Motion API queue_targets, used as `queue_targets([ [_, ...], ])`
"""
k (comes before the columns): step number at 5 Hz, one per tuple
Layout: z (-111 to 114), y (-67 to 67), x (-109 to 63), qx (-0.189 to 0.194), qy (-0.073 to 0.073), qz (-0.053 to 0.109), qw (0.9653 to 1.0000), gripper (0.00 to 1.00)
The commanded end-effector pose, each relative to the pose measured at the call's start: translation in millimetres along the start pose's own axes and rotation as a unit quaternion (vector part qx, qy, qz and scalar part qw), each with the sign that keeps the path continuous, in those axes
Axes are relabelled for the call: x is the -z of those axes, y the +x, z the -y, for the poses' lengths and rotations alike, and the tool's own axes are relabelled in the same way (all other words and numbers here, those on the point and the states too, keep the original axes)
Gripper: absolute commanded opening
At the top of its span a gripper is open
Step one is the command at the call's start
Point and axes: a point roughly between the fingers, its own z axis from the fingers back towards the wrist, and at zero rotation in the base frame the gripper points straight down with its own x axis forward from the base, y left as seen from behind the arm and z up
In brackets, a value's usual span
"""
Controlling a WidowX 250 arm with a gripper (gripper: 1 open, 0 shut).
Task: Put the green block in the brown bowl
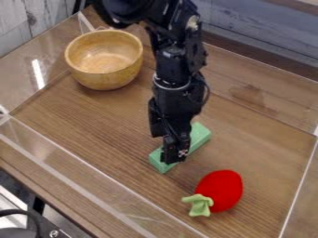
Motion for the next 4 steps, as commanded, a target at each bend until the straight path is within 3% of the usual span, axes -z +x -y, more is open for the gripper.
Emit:
queue_targets([
  [1, -1.9, 6.7, -0.9, -0.008, 0.014, 0.021, 0.9996, 1.00],
  [4, -5.7, 11.4, 11.0, -0.033, 0.017, 0.048, 0.9981, 1.00],
])
